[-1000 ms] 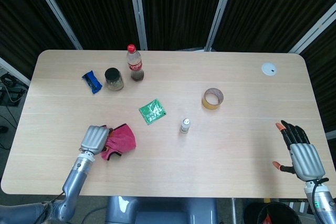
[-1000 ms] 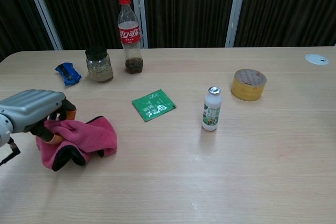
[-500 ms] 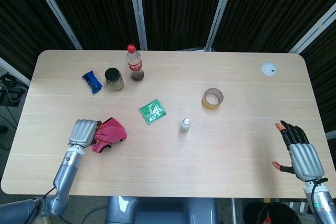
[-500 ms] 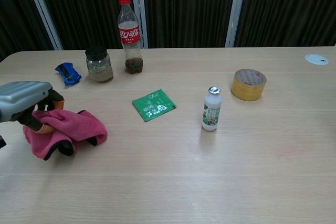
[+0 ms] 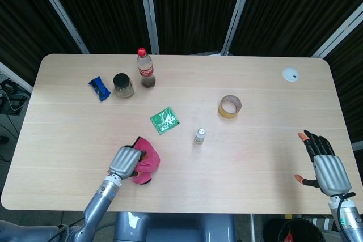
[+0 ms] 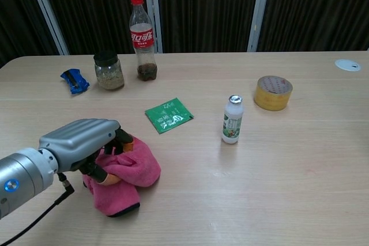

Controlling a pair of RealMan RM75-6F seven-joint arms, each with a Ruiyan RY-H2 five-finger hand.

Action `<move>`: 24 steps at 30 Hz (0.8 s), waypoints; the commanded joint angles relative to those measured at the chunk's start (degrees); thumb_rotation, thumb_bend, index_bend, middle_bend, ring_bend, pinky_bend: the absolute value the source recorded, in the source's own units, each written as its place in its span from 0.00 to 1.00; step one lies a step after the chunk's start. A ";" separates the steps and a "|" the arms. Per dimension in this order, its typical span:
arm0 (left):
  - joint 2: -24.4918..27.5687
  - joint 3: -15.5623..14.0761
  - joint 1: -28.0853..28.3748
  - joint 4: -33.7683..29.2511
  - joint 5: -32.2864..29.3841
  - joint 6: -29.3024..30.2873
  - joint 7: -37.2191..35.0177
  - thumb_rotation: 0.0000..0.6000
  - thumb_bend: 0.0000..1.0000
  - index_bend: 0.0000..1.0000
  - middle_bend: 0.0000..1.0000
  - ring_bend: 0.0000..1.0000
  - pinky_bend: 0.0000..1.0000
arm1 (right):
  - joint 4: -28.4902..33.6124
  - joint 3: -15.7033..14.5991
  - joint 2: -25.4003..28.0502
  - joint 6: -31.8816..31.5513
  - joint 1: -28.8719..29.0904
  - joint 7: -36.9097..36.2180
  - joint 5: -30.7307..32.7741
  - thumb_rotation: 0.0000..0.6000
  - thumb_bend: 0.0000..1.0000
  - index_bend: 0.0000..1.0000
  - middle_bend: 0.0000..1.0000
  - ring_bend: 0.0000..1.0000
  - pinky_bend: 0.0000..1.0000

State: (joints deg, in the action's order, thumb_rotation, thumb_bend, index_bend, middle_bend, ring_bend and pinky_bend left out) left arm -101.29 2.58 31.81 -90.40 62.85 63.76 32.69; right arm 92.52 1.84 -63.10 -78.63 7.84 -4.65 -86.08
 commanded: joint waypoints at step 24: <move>6.34 7.60 2.24 8.31 -3.82 0.76 3.03 1.00 0.67 0.86 0.64 0.55 0.60 | 0.23 -0.11 0.11 0.38 0.06 0.07 0.04 1.00 0.00 0.00 0.00 0.00 0.00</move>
State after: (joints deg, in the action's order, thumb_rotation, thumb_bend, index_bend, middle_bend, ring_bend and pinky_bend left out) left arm -96.11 9.39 33.99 -82.18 59.37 64.46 36.34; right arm 92.74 1.74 -62.98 -78.25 7.90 -4.58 -86.03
